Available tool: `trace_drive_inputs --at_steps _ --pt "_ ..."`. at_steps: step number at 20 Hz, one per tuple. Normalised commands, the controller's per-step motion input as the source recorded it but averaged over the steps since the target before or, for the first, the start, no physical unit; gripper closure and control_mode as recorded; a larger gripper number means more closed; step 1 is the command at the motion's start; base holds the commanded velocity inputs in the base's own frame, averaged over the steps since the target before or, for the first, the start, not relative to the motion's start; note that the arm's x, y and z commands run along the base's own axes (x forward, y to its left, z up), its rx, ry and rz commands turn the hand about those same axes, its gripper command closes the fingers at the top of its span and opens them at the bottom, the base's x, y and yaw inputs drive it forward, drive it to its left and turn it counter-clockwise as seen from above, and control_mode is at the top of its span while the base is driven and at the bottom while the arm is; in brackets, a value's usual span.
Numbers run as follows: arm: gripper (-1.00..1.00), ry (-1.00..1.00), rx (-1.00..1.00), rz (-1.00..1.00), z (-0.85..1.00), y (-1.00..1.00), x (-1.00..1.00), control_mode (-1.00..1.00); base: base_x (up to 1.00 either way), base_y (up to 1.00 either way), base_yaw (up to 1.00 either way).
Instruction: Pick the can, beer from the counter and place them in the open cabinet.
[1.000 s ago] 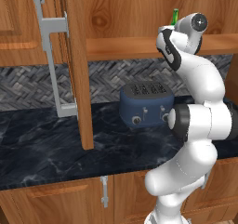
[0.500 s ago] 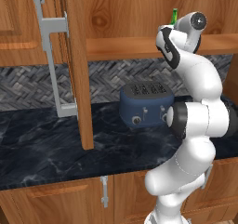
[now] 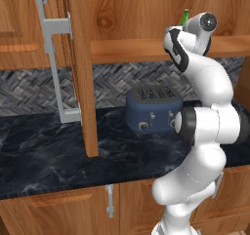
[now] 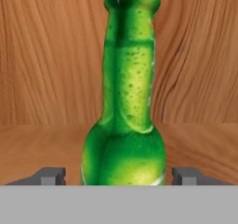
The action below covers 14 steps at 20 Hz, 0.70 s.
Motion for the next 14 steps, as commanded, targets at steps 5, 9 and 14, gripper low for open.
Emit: trace_drive_inputs --at_steps 5,9,14 --pt "-1.0 0.0 0.0 0.0 0.0 0.0 0.0 -1.0 0.0 0.0 0.0" --pt "-1.0 0.03 0.0 0.0 0.0 0.0 -0.14 -1.0 0.0 0.0 0.0" --pt "-1.0 0.02 0.0 0.0 0.0 0.0 -0.35 -1.0 0.0 0.0 0.0"
